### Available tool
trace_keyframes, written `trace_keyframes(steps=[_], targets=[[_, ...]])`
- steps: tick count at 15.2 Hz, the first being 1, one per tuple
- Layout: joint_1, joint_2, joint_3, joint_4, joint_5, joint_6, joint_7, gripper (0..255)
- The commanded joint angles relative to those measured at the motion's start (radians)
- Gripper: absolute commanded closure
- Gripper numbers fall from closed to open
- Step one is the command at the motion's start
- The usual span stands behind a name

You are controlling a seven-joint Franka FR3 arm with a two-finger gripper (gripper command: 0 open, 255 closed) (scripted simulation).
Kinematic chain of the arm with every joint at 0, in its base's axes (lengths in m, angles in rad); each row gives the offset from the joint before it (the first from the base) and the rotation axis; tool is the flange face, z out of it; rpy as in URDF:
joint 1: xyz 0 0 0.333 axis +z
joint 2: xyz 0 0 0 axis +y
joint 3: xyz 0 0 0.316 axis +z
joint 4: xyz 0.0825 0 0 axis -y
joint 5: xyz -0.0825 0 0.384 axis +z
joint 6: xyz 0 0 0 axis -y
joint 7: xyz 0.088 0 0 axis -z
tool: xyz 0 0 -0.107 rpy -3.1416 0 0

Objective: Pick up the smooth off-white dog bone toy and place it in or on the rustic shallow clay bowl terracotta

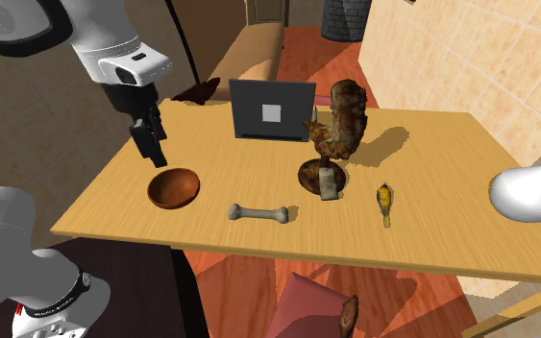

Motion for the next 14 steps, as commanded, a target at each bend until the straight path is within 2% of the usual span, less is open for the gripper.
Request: trace_keyframes(steps=[1,8,14], targets=[[0.0,0.0,0.0,0.0,0.0,0.0,0.0,0],[-0.022,0.171,0.044,-0.073,0.011,0.231,0.113,0],[-0.044,0.366,0.077,-0.079,0.004,0.42,0.213,0]])
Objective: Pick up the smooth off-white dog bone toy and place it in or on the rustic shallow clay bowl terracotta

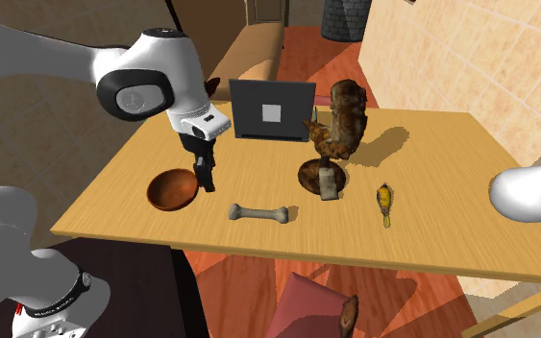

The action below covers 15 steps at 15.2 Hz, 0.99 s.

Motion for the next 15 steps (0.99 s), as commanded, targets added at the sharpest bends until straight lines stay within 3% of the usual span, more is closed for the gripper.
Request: trace_keyframes(steps=[1,8,15], targets=[[-0.01,0.076,0.009,0.013,-0.007,0.061,0.033,0],[-0.034,0.342,0.03,0.081,-0.051,0.243,0.163,0],[-0.037,0.609,0.018,0.207,-0.113,0.366,0.29,0]])
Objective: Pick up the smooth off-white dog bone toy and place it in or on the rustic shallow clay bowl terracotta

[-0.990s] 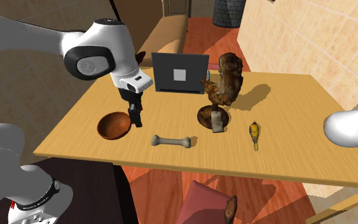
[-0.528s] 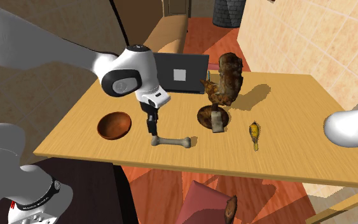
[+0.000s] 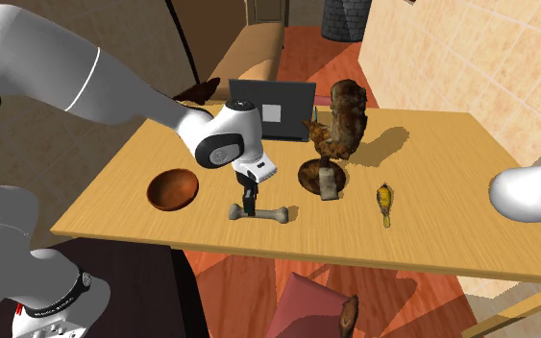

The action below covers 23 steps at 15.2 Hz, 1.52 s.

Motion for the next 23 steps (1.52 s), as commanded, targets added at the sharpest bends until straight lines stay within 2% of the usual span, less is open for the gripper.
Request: trace_keyframes(steps=[1,8,15,16,23], targets=[[0.001,0.056,-0.006,0.024,-0.013,0.03,0.019,0],[0.004,0.127,-0.016,0.017,-0.035,0.108,0.034,0],[0.004,0.127,-0.016,0.017,-0.035,0.107,0.033,0],[0.004,0.127,-0.016,0.017,-0.035,0.107,0.033,255],[0.004,0.127,-0.016,0.017,-0.035,0.107,0.033,255]])
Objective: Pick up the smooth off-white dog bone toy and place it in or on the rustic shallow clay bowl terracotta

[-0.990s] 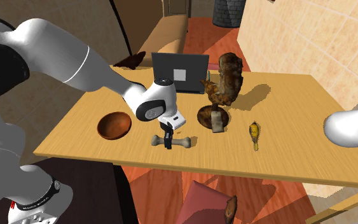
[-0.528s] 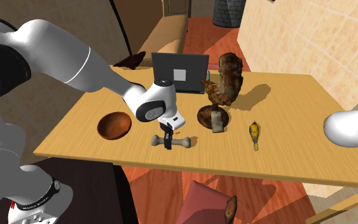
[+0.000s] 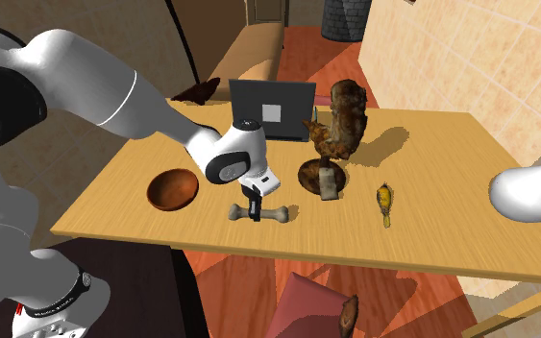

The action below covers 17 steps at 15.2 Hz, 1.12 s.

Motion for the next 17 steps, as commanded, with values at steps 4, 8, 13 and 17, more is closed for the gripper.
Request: trace_keyframes(steps=[4,8,13,17], targets=[[-0.002,-0.022,0.003,0.002,0.007,-0.023,-0.006,255],[-0.005,-0.064,0.008,0.008,0.02,-0.071,-0.017,255],[-0.007,-0.113,0.012,0.021,0.035,-0.132,-0.029,255],[-0.008,-0.149,0.015,0.036,0.045,-0.182,-0.038,255]])
